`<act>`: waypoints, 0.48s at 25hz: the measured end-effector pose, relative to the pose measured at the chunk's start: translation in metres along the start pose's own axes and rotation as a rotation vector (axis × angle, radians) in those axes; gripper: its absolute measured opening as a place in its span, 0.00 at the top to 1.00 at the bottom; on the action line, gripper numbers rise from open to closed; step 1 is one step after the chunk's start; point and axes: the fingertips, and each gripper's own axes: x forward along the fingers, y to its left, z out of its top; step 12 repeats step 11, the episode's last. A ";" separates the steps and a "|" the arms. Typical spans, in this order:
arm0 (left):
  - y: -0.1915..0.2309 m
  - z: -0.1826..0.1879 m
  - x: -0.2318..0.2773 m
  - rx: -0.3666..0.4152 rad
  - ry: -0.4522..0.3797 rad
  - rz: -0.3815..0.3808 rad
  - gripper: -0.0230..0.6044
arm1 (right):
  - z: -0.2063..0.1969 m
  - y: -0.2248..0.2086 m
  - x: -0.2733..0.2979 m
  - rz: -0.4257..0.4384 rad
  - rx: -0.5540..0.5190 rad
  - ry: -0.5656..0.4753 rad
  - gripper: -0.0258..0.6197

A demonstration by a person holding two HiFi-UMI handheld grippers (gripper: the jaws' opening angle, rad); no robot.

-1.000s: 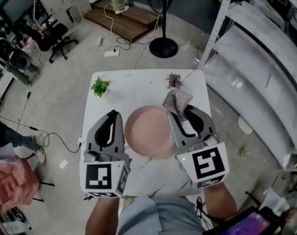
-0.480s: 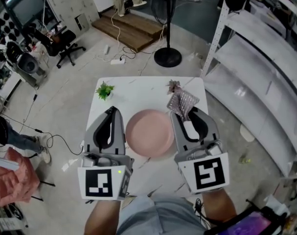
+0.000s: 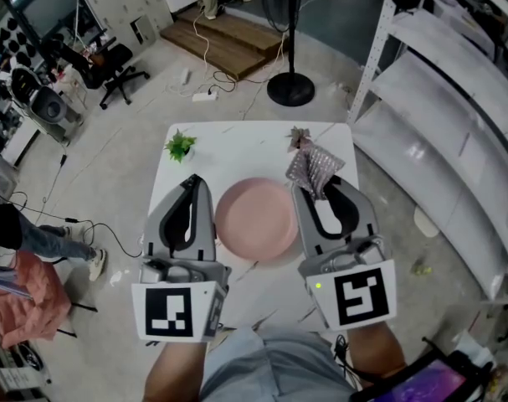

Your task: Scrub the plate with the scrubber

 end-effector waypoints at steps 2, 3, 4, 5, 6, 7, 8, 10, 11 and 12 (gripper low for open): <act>-0.001 0.000 0.001 0.008 0.002 0.002 0.95 | 0.000 -0.002 0.000 -0.002 0.002 -0.003 0.80; -0.002 -0.001 0.001 0.008 0.004 0.003 0.95 | 0.000 -0.002 0.000 -0.002 0.001 -0.004 0.80; -0.002 -0.002 0.001 0.004 0.005 0.004 0.95 | -0.001 -0.003 0.000 -0.002 0.001 -0.005 0.80; -0.003 -0.004 0.001 -0.001 0.006 0.002 0.95 | -0.002 -0.003 0.001 -0.001 0.000 -0.005 0.80; -0.004 -0.005 0.001 -0.008 0.008 -0.001 0.95 | -0.003 -0.003 0.001 -0.001 0.000 -0.004 0.80; -0.005 -0.006 0.000 -0.013 0.011 -0.004 0.95 | -0.004 -0.002 0.001 -0.001 0.000 -0.002 0.80; -0.005 -0.006 0.000 -0.014 0.013 -0.006 0.95 | -0.004 -0.002 0.000 -0.001 0.001 0.000 0.80; -0.005 -0.006 -0.001 -0.010 0.017 -0.005 0.95 | -0.004 -0.002 -0.001 -0.002 0.002 0.002 0.80; -0.005 -0.006 -0.001 -0.007 0.019 -0.004 0.95 | -0.004 -0.001 -0.001 -0.002 0.003 0.003 0.80; -0.005 -0.006 -0.001 -0.007 0.019 -0.004 0.95 | -0.004 -0.001 -0.001 -0.002 0.003 0.003 0.80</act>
